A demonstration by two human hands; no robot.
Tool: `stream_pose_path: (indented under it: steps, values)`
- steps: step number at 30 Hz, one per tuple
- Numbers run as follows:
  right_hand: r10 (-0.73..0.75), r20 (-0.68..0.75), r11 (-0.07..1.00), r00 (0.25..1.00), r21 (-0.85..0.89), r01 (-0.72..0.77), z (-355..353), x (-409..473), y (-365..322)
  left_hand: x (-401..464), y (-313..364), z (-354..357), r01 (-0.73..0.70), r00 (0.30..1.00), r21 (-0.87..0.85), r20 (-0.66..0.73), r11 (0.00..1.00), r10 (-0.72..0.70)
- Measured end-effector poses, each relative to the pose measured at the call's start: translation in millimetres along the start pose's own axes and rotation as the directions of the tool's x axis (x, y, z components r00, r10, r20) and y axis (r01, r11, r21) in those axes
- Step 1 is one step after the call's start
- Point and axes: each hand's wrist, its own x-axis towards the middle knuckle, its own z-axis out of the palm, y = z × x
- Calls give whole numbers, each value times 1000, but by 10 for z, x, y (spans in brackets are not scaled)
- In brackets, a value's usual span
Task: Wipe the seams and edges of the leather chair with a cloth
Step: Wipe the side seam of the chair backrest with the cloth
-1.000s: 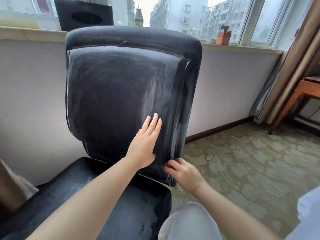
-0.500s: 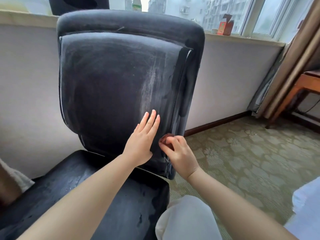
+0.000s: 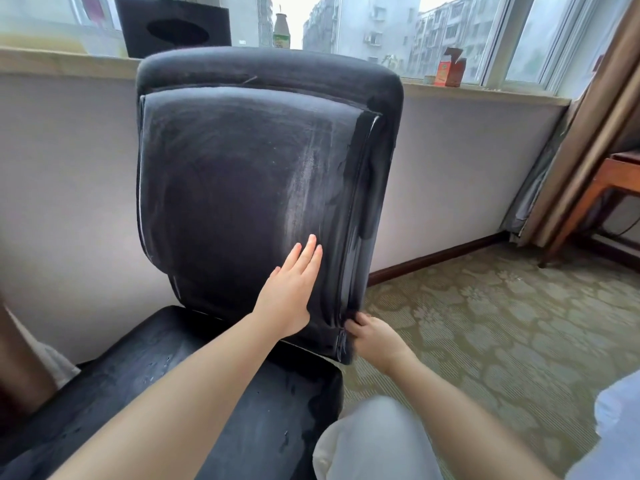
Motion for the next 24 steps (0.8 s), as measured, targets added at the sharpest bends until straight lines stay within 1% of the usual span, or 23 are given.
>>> stream_pose_path:
  steps: [1,2,4,5,6,7,9,11,13,14,15,17,19,20,22,23,24]
  values:
    - [90,22,994,996,62,-91,19,3,24,6,4,12,4,1000,5,1,1000,-4]
    - [172,6,980,985,102,-172,1,18,63,13,9,20,7,1000,14,5,1000,-7]
    - [219,-75,972,973,106,-211,-45,-4,102,16,20,36,12,1000,32,13,999,-12]
    - [240,-155,965,958,142,-219,-80,-13,119,16,29,42,17,1000,38,9,999,-17]
    - [296,-233,947,927,201,-252,-114,-18,125,13,42,43,24,1000,44,6,999,-25]
    - [374,-312,915,873,278,-293,-135,-10,130,9,60,40,34,999,51,4,998,-34]
    - [582,-382,786,718,491,-375,-252,38,92,-2,94,24,50,999,66,-1,997,-50]
    - [781,-343,584,521,695,-418,-448,131,63,-14,121,-7,60,998,65,-20,996,-58]
    - [914,-242,358,325,858,-369,-700,249,45,-22,139,-44,68,997,34,-46,997,-67]
    - [949,-188,266,252,909,-321,-833,310,45,-24,147,-65,71,996,10,-59,997,-71]
    - [967,-158,209,198,939,-274,-947,368,55,-21,156,-85,72,994,-16,-75,997,-73]
    - [980,-131,162,153,964,-213,-1132,469,87,-1,174,-134,69,990,-71,-122,995,-77]
    - [981,-126,152,150,973,-172,-1246,531,118,46,176,-190,61,977,-125,-196,990,-85]
    - [974,-154,181,168,971,-157,-1285,547,125,76,173,-216,56,968,-149,-234,987,-90]
    - [943,-244,285,224,944,-169,-1271,561,91,138,166,-256,45,956,-172,-279,984,-93]
    - [933,-262,312,249,931,-188,-1190,563,50,166,164,-268,41,956,-174,-279,984,-89]
    - [932,-239,298,270,933,-201,-1065,559,-13,189,163,-272,38,960,-176,-265,984,-84]
